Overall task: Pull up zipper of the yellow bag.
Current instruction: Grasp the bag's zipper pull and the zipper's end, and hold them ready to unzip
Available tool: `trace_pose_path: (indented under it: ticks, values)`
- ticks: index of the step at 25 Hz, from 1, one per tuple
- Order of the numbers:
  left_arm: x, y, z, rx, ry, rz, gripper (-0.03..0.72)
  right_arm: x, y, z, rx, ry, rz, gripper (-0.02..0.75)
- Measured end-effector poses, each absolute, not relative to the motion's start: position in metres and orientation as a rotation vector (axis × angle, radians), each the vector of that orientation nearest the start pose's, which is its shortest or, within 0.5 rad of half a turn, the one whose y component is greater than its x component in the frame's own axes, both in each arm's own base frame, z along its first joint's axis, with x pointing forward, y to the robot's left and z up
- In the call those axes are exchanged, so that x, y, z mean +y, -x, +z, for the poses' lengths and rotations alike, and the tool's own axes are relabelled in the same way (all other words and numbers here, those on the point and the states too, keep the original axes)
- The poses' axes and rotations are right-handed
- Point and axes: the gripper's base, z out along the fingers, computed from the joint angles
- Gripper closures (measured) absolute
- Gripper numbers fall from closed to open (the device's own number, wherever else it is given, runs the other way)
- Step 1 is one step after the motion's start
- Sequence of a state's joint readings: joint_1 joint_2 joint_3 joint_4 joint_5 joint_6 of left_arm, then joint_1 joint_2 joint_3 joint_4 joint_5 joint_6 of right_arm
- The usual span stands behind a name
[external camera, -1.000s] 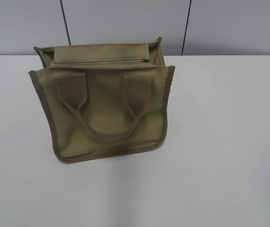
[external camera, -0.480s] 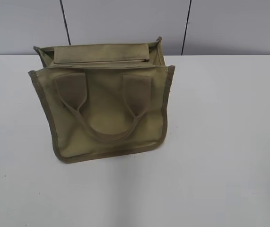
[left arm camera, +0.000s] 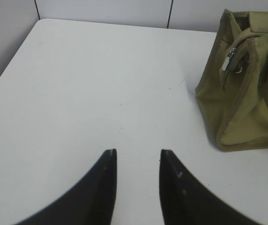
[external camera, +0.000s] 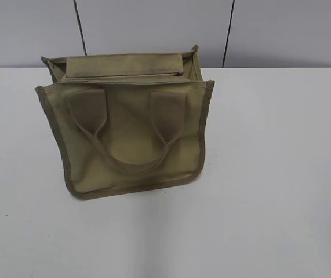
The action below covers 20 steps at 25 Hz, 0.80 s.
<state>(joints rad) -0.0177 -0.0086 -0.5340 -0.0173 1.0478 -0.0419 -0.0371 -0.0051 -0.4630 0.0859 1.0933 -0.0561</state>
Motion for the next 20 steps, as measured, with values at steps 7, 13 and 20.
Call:
trace_pose_path:
  ticks: [7, 13, 20]
  values:
    - [-0.003, 0.011, 0.316, 1.743, 0.022, -0.094, 0.202, 0.007, 0.003, 0.265, 2.106, 0.024, 0.048, 0.155]
    - [-0.002, -0.025, 0.325, 1.523, 0.033, -0.093, 0.141, 0.007, 0.003, 0.265, 2.106, 0.024, 0.048, 0.155]
    - [-0.001, -0.090, 0.286, 1.440, 0.050, -0.074, 0.258, 0.007, 0.003, 0.265, 2.106, 0.024, 0.048, 0.155]
